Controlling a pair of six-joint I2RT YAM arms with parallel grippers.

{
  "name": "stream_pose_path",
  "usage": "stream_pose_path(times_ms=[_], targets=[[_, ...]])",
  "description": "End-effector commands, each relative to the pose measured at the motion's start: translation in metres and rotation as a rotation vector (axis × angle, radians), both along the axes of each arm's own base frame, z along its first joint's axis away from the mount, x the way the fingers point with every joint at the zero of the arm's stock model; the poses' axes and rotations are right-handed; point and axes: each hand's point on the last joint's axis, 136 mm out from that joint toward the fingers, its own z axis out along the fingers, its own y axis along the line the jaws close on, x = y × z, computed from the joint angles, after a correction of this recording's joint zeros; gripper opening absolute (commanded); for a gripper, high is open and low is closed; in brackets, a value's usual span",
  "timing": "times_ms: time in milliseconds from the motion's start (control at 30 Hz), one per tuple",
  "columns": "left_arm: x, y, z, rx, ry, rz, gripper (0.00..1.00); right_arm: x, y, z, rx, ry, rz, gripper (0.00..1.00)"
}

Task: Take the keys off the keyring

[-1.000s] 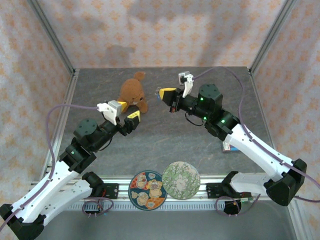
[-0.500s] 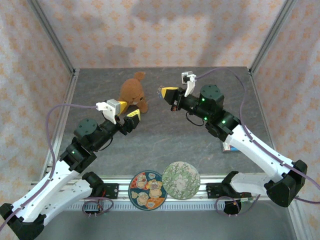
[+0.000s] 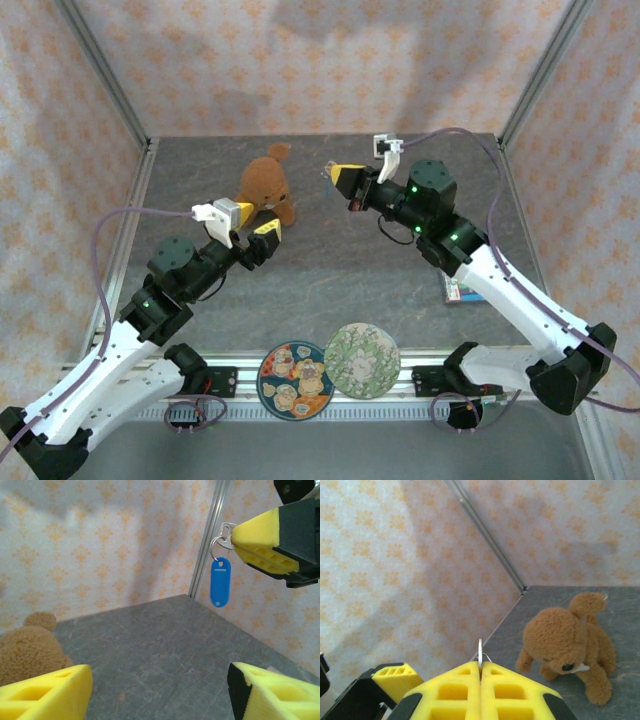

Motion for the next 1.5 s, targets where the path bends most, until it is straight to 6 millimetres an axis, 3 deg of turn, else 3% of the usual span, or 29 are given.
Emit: stream_pose_path(times_ms=[0, 200, 433, 633, 700, 767, 1267, 1467], targets=[[-0.002, -0.004, 0.031, -0.043, -0.036, -0.044, 0.7, -0.007, 0.003, 0.013, 0.011, -0.025, 0.045, 0.0], [0.014, -0.011, 0.051, -0.17, 0.074, -0.158, 0.63, -0.012, 0.003, 0.027, 0.078, -0.041, 0.122, 0.0], [0.034, -0.017, 0.082, -0.402, 0.093, -0.311, 0.56, 0.009, 0.003, 0.041, 0.335, 0.027, 0.269, 0.0], [0.035, -0.032, 0.077, -0.422, 0.179, -0.415, 0.53, 0.002, 0.008, 0.033, 0.34, 0.039, 0.329, 0.0], [0.031, -0.036, 0.079, -0.459, 0.166, -0.472, 0.43, -0.002, 0.005, 0.036, 0.38, 0.032, 0.345, 0.0], [0.029, -0.035, 0.082, -0.49, 0.14, -0.486, 0.41, -0.006, 0.004, 0.04, 0.408, 0.027, 0.356, 0.0], [0.01, -0.044, 0.076, -0.435, 0.021, -0.508, 0.38, -0.044, 0.025, 0.043, 0.384, -0.021, 0.403, 0.0], [0.002, -0.049, 0.072, -0.395, 0.008, -0.508, 0.4, -0.044, 0.027, 0.042, 0.375, -0.02, 0.392, 0.0]])
